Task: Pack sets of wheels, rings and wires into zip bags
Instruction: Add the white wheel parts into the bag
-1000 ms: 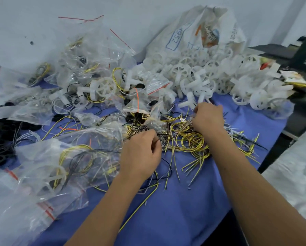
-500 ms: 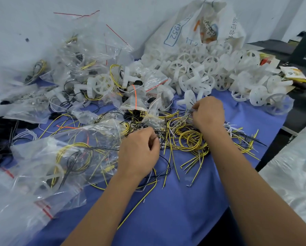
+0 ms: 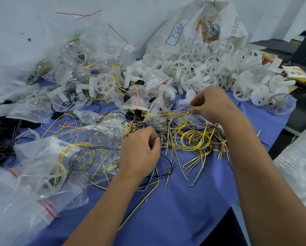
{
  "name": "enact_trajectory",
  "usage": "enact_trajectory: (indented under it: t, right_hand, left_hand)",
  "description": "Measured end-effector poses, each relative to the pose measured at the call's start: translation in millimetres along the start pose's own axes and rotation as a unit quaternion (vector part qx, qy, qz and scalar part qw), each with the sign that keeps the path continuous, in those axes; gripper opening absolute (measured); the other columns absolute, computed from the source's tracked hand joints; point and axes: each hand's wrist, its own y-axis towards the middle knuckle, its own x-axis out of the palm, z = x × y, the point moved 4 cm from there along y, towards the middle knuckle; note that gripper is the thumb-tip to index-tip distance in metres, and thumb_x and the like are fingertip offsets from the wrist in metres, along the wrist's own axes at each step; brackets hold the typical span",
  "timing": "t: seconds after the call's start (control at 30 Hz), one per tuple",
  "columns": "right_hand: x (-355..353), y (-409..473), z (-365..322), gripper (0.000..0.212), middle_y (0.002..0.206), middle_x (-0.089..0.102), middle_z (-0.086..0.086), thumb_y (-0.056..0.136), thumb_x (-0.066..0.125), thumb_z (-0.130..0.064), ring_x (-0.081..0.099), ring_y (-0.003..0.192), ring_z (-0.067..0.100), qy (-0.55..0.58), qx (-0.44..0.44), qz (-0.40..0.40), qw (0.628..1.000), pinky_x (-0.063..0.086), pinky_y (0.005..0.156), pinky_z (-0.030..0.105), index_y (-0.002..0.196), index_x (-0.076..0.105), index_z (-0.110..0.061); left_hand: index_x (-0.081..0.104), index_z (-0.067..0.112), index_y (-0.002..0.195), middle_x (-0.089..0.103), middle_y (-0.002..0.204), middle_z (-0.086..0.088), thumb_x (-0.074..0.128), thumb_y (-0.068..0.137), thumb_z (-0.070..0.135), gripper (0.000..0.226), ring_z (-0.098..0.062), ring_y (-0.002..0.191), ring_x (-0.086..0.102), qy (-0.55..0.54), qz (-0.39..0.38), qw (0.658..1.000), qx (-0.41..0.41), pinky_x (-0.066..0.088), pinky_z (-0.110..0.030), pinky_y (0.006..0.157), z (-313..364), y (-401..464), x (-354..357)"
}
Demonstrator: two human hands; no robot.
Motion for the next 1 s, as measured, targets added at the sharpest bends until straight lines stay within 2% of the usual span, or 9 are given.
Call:
enact_trajectory:
  t: [0.1, 0.2, 0.33, 0.5, 0.6, 0.67, 0.8, 0.87, 1.0]
  right_hand:
    - [-8, -3, -1, 0.011, 0.081, 0.075, 0.004, 0.081, 0.084, -0.019, 0.069, 0.077, 0.017, 0.0, -0.005, 0.021, 1.0, 0.053, 0.065, 0.025, 0.09, 0.08, -0.016]
    - [-17, -6, 2, 0.01, 0.081, 0.075, 0.005, 0.081, 0.083, -0.02, 0.07, 0.079, 0.021, 0.027, 0.006, 0.127, 0.992, 0.058, 0.078, 0.037, 0.09, 0.08, -0.015]
    - [-21, -12, 9, 0.017, 0.078, 0.074, 0.006, 0.082, 0.083, -0.027, 0.07, 0.076, 0.021, 0.145, 0.028, 0.242, 0.959, 0.057, 0.075, 0.036, 0.089, 0.079, -0.012]
    - [-3, -14, 10, 0.011, 0.069, 0.071, 0.005, 0.089, 0.078, -0.015, 0.047, 0.043, 0.007, 0.436, 0.063, 0.171, 0.881, 0.04, 0.046, 0.022, 0.083, 0.076, -0.006]
    - [9, -15, 7, 0.014, 0.059, 0.068, -0.002, 0.09, 0.077, -0.015, 0.043, 0.04, 0.002, 0.426, 0.048, 0.133, 0.893, 0.037, 0.046, 0.018, 0.076, 0.075, -0.013]
    - [12, -15, 9, 0.014, 0.063, 0.07, -0.003, 0.09, 0.077, -0.019, 0.05, 0.045, -0.001, 0.416, 0.066, 0.178, 0.889, 0.042, 0.053, 0.02, 0.076, 0.076, -0.015]
    - [8, -18, 20, 0.015, 0.074, 0.07, 0.006, 0.096, 0.07, -0.017, 0.05, 0.051, 0.006, 0.535, 0.138, 0.306, 0.775, 0.042, 0.057, 0.027, 0.082, 0.072, -0.01]
    - [7, -18, 16, 0.016, 0.069, 0.063, 0.006, 0.098, 0.067, -0.015, 0.043, 0.049, 0.009, 0.598, 0.132, 0.293, 0.735, 0.037, 0.049, 0.025, 0.084, 0.068, -0.006]
    - [19, -17, -17, 0.026, 0.061, 0.044, 0.002, 0.1, 0.063, -0.011, 0.034, 0.043, 0.007, 0.668, 0.095, 0.18, 0.716, 0.025, 0.037, 0.018, 0.075, 0.057, -0.009]
  left_hand:
    - [0.058, 0.022, 0.077, 0.057, 0.068, 0.009, 0.064, 0.094, 0.024, 0.017, -0.014, 0.065, 0.055, -0.004, 0.002, 1.0, 0.002, 0.048, -0.039, 0.058, 0, 0, 0]
    - [0.058, 0.022, 0.078, 0.057, 0.068, 0.008, 0.064, 0.094, 0.023, 0.017, -0.015, 0.066, 0.056, -0.006, 0.001, 1.0, 0.004, 0.049, -0.04, 0.058, 0, -1, 0]
    - [0.058, 0.023, 0.077, 0.058, 0.067, 0.009, 0.065, 0.093, 0.023, 0.017, -0.014, 0.065, 0.057, -0.002, 0.007, 1.0, 0.0, 0.05, -0.04, 0.057, 1, 0, -1]
    - [0.059, 0.025, 0.075, 0.058, 0.065, 0.009, 0.065, 0.092, 0.023, 0.018, -0.011, 0.063, 0.057, -0.008, 0.012, 1.0, -0.009, 0.05, -0.038, 0.056, -2, 0, 1]
    - [0.058, 0.027, 0.074, 0.057, 0.063, 0.012, 0.065, 0.091, 0.023, 0.019, -0.007, 0.062, 0.056, -0.027, 0.026, 0.999, -0.014, 0.045, -0.026, 0.052, -4, 1, 0]
    - [0.057, 0.029, 0.074, 0.057, 0.062, 0.014, 0.065, 0.091, 0.023, 0.02, -0.006, 0.064, 0.057, -0.036, 0.03, 0.999, -0.015, 0.038, -0.018, 0.05, -5, 1, -1]
    - [0.058, 0.028, 0.075, 0.056, 0.063, 0.013, 0.065, 0.092, 0.022, 0.02, -0.008, 0.063, 0.056, -0.033, 0.034, 0.999, -0.008, 0.04, -0.022, 0.051, -4, 1, -1]
    - [0.058, 0.026, 0.075, 0.057, 0.065, 0.012, 0.065, 0.092, 0.021, 0.019, -0.008, 0.061, 0.055, -0.032, 0.051, 0.998, -0.007, 0.044, -0.029, 0.051, -1, 0, -4]
    - [0.055, 0.024, 0.077, 0.058, 0.069, 0.01, 0.065, 0.091, 0.024, 0.017, -0.01, 0.062, 0.054, 0.023, 0.144, 0.988, -0.042, 0.043, -0.033, 0.052, 1, -2, -24]
